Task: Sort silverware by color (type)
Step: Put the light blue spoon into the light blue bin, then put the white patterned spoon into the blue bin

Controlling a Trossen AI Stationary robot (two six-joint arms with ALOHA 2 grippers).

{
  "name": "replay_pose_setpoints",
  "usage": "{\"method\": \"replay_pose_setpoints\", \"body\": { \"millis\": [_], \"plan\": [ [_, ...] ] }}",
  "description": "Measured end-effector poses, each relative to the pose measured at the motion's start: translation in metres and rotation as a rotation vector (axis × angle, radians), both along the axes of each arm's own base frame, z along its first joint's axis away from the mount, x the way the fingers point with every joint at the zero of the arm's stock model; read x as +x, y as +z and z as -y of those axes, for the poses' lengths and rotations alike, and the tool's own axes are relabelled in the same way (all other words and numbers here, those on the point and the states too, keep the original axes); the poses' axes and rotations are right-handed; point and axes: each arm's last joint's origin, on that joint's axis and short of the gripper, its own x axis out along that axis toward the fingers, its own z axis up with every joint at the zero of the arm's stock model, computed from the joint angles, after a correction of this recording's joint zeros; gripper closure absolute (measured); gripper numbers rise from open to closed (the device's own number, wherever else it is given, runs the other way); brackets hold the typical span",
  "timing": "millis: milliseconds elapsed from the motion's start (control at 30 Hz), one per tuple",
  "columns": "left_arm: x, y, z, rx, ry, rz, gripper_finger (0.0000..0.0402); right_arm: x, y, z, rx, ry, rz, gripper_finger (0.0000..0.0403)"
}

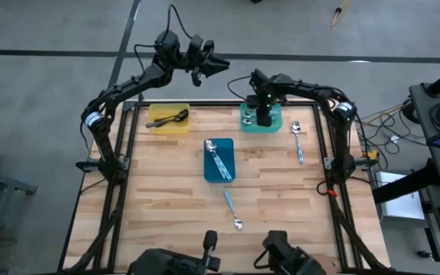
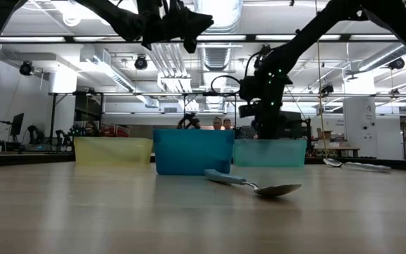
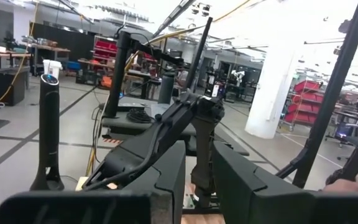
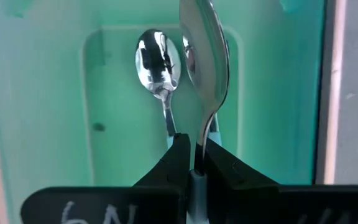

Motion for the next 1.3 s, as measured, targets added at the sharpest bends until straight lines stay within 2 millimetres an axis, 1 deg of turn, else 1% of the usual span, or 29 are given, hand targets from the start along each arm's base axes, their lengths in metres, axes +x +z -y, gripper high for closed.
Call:
{"method": "replay_pose_setpoints", "body": {
  "millis": [200,567,633,833,933,1033,1133,1300],
  "plan": [
    [0.000,0.000,0.000,0.002,0.000,0.000,0.0341,0.002,-0.012,0.002,0.011,-0.003,-0.021,0.0390],
    [0.000,0.000,0.000,0.024,0.004,0.003,0.0341,0.004,-0.012,0.004,0.005,-0.033,-0.005,0.0387],
    [0.000,0.000,0.000,0.024,0.004,0.002,0.0341,0.004,-0.012,0.005,0.006,-0.049,0.000,0.0378],
    [0.000,-0.001,0.000,0.022,0.004,0.001,0.0341,0.005,-0.012,0.006,-0.001,-0.064,0.011,0.0326],
    [0.000,-0.003,0.000,0.018,0.003,-0.003,0.0341,0.005,-0.011,0.006,0.001,-0.088,0.019,0.0308],
    [0.001,-0.006,0.000,0.002,0.002,-0.018,0.0341,0.004,-0.009,0.006,0.006,-0.115,0.023,0.0296],
    [0.004,-0.014,0.002,-0.023,-0.006,-0.053,0.0341,0.003,-0.004,0.005,0.011,-0.138,0.027,0.0289],
    [0.011,-0.036,0.011,-0.070,-0.032,-0.114,0.0341,-0.002,0.016,0.000,0.007,-0.180,0.053,0.0289]
  ]
}}
